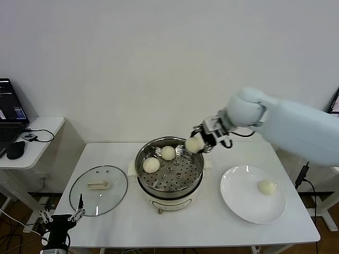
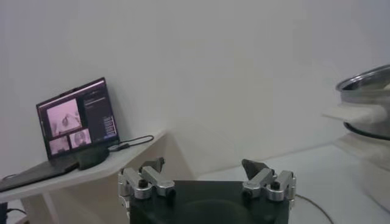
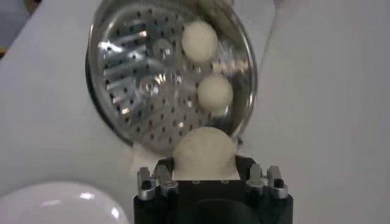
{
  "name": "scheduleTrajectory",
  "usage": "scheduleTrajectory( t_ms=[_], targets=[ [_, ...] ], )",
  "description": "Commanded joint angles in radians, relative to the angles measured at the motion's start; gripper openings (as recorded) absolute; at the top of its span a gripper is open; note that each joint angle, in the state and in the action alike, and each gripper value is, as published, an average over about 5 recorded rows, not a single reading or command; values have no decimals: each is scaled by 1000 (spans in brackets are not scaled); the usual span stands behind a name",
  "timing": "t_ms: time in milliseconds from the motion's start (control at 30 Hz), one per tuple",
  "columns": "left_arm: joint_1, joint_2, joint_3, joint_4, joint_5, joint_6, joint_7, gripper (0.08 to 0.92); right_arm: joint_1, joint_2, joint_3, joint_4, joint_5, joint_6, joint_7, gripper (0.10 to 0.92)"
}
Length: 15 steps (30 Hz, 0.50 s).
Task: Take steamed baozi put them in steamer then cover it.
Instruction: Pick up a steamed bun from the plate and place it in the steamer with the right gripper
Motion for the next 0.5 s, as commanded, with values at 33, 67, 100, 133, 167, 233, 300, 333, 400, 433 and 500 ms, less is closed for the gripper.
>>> scheduleTrajectory(
  t_ms=[33, 67, 100, 133, 167, 233, 300, 333, 400, 433, 500],
  targets=[
    [-2, -7, 5, -1, 2, 2, 1, 823, -16, 195, -106, -27, 15, 94, 16, 636],
    [-2, -8, 6, -2, 2, 2, 1, 823, -21, 205, -113, -31, 7, 108, 16, 636],
    [-3, -9, 5, -2, 2, 2, 1, 823, -25, 214, -120, -36, 0, 122, 15, 636],
    [-3, -9, 5, -3, 2, 2, 1, 823, -30, 224, -126, -44, -12, 139, 15, 636],
    [-3, -9, 4, -3, 2, 2, 1, 823, -34, 232, -131, -51, -27, 156, 15, 636],
    [-2, -9, 2, -5, 1, 2, 0, 823, -43, 248, -138, -70, -68, 189, 15, 636],
    [-2, -11, 1, -7, 0, 1, 0, 823, -52, 261, -143, -88, -113, 219, 15, 636],
    [-1, -12, 1, -7, 0, 1, 0, 823, -57, 267, -145, -96, -131, 230, 15, 636],
    [-1, -14, 2, -7, 0, 1, -1, 823, -65, 279, -151, -106, -153, 246, 14, 636],
    [-1, -15, 3, -7, 0, 0, -1, 823, -69, 283, -153, -108, -159, 251, 14, 636],
    [-2, -16, 4, -7, 1, 0, -1, 823, -75, 290, -158, -108, -174, 266, 12, 636]
  ],
)
